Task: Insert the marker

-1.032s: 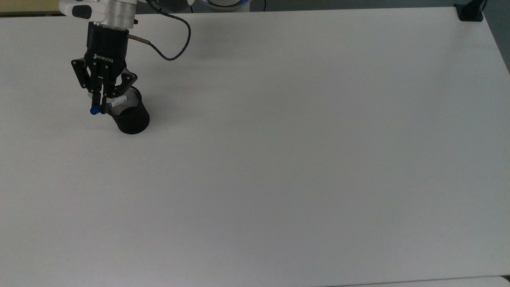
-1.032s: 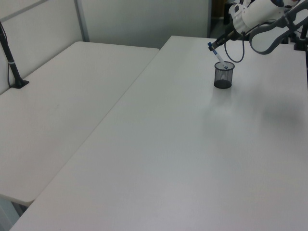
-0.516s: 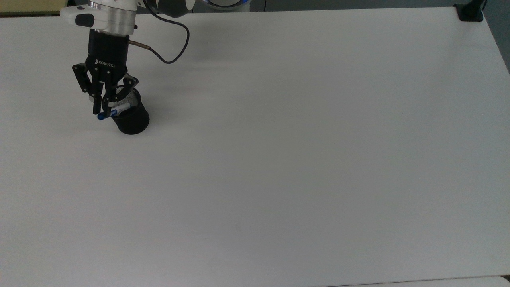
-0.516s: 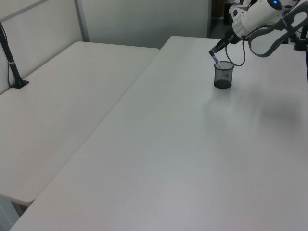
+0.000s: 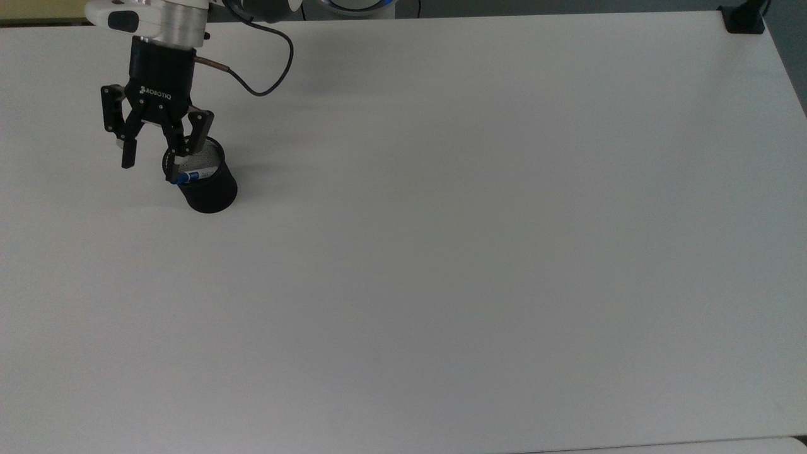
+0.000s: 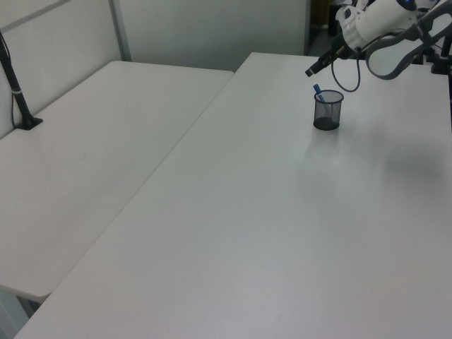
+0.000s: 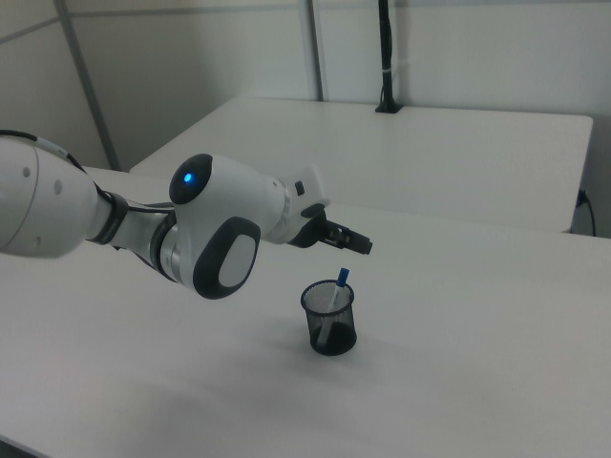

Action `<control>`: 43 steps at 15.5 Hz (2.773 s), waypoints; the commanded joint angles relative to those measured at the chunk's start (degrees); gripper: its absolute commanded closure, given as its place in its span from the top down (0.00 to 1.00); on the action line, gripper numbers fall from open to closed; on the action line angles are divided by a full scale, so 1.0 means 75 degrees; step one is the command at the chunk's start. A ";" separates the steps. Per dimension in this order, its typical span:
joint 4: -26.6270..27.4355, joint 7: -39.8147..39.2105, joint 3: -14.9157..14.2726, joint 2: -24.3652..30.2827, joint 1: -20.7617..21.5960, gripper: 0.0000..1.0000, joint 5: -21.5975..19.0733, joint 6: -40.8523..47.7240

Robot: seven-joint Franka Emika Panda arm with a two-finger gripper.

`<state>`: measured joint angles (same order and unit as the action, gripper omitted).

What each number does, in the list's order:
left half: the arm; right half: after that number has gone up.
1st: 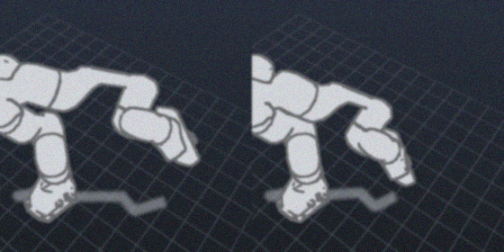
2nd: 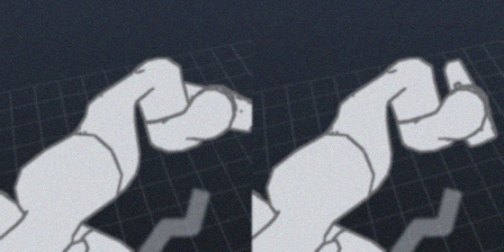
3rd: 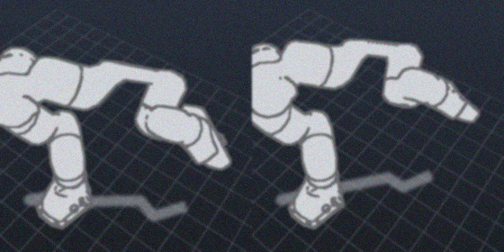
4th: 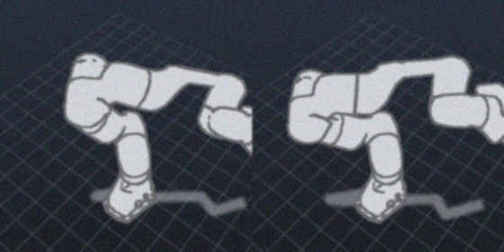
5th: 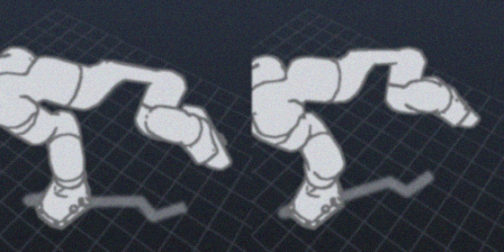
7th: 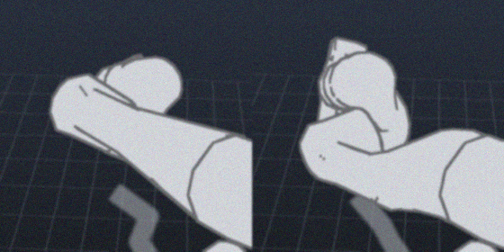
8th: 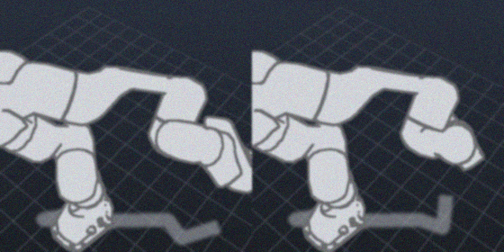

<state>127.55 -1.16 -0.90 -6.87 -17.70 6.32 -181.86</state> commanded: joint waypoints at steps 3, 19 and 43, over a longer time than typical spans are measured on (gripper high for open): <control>-0.0084 0.0659 0.0003 0.0576 0.0098 1.00 0.0118 0.0341; -0.3186 0.2029 0.0026 0.1456 0.0919 1.00 -0.0478 0.7801; -0.4210 0.0612 -0.0454 0.1034 0.2349 1.00 -0.0561 1.0866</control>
<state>96.93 4.55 -3.21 1.46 -1.66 1.30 -99.83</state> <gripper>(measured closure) 0.000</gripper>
